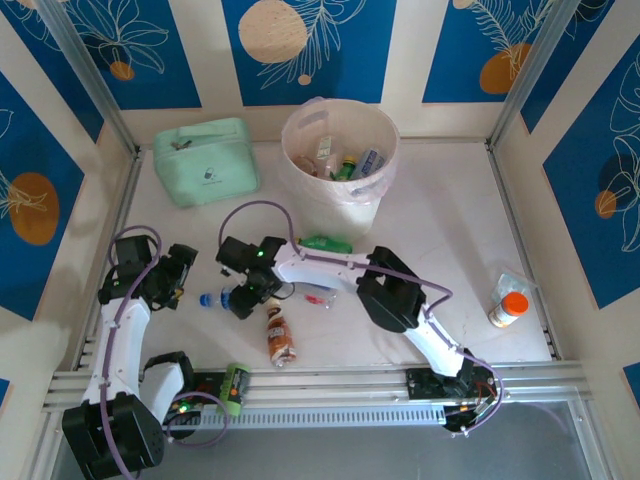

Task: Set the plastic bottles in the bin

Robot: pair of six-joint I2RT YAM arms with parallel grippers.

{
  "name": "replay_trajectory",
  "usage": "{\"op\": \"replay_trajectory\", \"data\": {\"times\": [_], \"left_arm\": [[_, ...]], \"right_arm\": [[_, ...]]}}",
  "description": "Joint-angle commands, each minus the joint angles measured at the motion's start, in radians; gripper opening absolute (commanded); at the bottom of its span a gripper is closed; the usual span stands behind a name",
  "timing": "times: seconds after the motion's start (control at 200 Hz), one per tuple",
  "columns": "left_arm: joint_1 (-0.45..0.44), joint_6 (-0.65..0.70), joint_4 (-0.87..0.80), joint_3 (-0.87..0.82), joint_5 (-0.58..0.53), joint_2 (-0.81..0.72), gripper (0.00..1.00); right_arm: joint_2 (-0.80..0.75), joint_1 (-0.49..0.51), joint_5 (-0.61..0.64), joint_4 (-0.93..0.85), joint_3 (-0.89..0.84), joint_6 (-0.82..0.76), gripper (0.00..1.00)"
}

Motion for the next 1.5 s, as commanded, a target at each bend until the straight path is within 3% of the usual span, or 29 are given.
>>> {"op": "replay_trajectory", "data": {"times": [0.0, 0.205, 0.395, 0.515, 0.665, 0.79, 1.14, 1.491], "left_arm": [[0.002, 0.020, 0.002, 0.037, 0.036, -0.022, 0.91], [-0.035, -0.048, 0.029, 0.027, 0.076, -0.059, 0.89], [-0.073, -0.130, 0.156, 0.019, 0.207, -0.094, 0.88], [-0.204, -0.204, 0.299, 0.009, 0.247, -0.072, 0.82], [-0.401, -0.228, 0.363, 0.075, 0.190, -0.051, 0.79], [-0.479, -0.242, 0.370, 0.102, 0.165, -0.023, 0.73], [-0.517, -0.316, 0.488, 0.103, 0.185, 0.019, 0.69], [-0.534, -0.290, 0.464, 0.131, 0.183, 0.033, 0.45]], "right_arm": [[-0.098, -0.016, 0.004, 0.023, -0.039, 0.041, 0.69], [-0.203, -0.036, 0.034, 0.042, -0.123, 0.079, 0.66], [-0.374, -0.069, 0.049, 0.072, -0.260, 0.145, 0.63], [-0.500, -0.096, 0.053, 0.083, -0.340, 0.199, 0.62], [-0.637, -0.117, 0.071, 0.083, -0.406, 0.255, 0.61], [-0.719, -0.128, 0.065, 0.084, -0.427, 0.272, 0.61], [-0.751, -0.133, 0.036, 0.059, -0.421, 0.270, 0.61], [-0.726, -0.120, 0.039, 0.048, -0.392, 0.272, 0.61]]}}
